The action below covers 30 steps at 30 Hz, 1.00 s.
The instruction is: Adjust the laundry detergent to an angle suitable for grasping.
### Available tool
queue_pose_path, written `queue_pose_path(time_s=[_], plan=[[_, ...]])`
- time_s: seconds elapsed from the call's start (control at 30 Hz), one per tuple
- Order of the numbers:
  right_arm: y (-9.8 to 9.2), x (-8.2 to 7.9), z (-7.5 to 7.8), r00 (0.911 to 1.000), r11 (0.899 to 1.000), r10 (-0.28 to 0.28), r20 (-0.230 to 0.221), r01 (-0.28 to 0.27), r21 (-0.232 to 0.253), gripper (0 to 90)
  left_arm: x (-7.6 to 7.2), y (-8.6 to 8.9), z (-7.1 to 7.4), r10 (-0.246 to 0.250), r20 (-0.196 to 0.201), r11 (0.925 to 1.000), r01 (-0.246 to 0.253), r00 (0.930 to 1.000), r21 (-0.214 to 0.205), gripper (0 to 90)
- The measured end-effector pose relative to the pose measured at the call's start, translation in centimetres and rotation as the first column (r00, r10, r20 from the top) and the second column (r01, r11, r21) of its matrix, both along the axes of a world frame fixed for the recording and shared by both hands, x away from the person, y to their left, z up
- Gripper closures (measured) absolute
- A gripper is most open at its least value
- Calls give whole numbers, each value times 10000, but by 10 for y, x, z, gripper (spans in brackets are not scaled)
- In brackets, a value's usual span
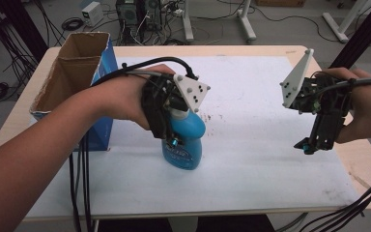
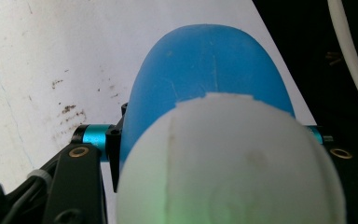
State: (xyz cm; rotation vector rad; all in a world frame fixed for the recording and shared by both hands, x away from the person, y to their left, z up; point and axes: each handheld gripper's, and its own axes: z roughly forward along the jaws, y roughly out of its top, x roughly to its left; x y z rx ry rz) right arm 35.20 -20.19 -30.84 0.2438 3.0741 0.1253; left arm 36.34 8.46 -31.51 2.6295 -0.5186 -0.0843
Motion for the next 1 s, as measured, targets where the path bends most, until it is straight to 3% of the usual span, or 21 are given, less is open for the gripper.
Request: queue_pose_path(time_s=[0.4,0.5,0.53,1.0], plan=[[-3,0,-1,10000,10000,-10,-5,10,61,12,0,-1,0,-44,-132,10000,43,9999,-56,384],[-3,0,-1,10000,10000,-9,-10,9,64,13,1,1,2,66,-369,9996,-76,9993,-278,357],[-3,0,-1,10000,10000,5,-1,-5,74,13,1,1,3,133,-257,9994,-142,9996,-319,337],[-2,1,-2,10000,10000,-58,-43,58,58,13,1,3,4,399,-351,9992,-398,9986,30,270]])
